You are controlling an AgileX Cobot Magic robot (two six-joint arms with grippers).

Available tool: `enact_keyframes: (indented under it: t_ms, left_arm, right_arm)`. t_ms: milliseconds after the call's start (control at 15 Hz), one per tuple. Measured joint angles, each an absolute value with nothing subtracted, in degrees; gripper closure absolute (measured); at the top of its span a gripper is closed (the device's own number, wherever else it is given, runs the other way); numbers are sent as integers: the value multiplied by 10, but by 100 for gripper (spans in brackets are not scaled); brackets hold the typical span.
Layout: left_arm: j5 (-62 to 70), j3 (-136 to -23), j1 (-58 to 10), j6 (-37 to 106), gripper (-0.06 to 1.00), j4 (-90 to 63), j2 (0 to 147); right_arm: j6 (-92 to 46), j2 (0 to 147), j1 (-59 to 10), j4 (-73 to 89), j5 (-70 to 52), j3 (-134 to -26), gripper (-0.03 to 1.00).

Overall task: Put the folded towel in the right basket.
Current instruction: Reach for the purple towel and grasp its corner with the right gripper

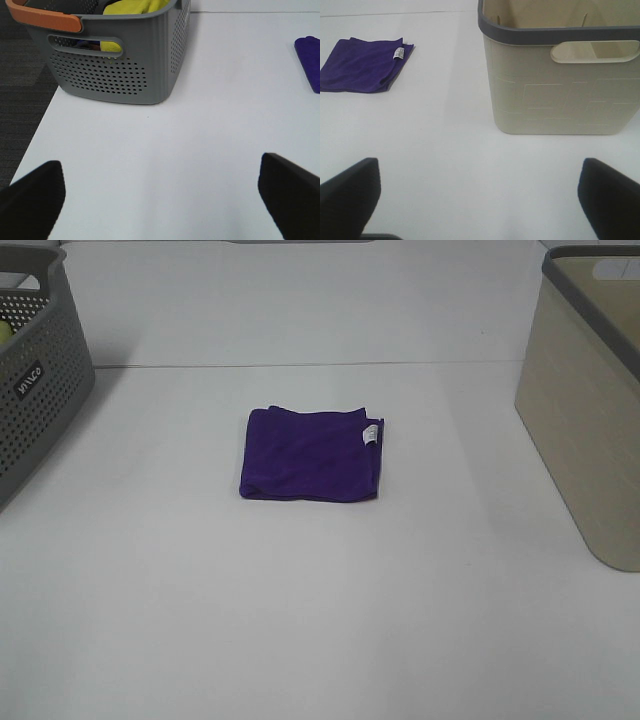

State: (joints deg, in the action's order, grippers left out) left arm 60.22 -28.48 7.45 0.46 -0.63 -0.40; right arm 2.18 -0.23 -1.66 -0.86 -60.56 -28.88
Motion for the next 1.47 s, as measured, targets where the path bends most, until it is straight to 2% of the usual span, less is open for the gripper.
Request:
enact_keyframes:
  t_ms: [1467]
  left_arm:
    - [602,-285,74,5,-5,-6,-4]
  right_arm:
    - [22,-2,-17,-9,-606,-289,-1]
